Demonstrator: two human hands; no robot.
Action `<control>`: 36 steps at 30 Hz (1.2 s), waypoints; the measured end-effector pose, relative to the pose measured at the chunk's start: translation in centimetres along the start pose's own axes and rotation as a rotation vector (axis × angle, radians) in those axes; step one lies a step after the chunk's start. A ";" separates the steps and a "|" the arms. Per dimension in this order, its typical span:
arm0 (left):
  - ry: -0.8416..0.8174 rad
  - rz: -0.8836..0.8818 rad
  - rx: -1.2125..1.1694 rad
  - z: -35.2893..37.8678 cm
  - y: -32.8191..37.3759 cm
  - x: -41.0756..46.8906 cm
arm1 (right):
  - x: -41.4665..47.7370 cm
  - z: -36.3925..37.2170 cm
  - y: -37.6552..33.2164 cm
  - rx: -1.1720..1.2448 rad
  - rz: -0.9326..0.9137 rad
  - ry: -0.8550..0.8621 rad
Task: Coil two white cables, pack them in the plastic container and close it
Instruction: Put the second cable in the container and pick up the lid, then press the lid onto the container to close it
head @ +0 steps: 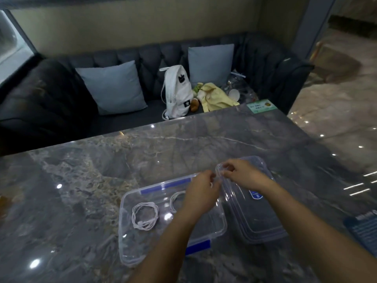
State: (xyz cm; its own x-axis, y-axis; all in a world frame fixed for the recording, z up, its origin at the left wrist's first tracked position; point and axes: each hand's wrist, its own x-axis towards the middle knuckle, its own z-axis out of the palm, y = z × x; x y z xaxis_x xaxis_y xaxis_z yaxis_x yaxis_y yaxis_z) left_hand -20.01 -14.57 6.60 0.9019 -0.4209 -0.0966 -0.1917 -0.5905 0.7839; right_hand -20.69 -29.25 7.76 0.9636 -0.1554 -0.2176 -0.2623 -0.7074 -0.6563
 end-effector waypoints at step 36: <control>0.368 -0.537 -1.080 5.9 5.9 0.1 | -1.3 -4.4 8.7 0.149 0.079 0.191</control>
State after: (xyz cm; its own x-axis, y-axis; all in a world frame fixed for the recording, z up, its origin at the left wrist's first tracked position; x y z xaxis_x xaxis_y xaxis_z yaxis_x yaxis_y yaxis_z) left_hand -23.33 -22.18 7.59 0.8553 0.0159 -0.5179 0.4886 0.3081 0.8163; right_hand -24.01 -38.20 5.52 0.9285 -0.3437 -0.1409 -0.3280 -0.5806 -0.7452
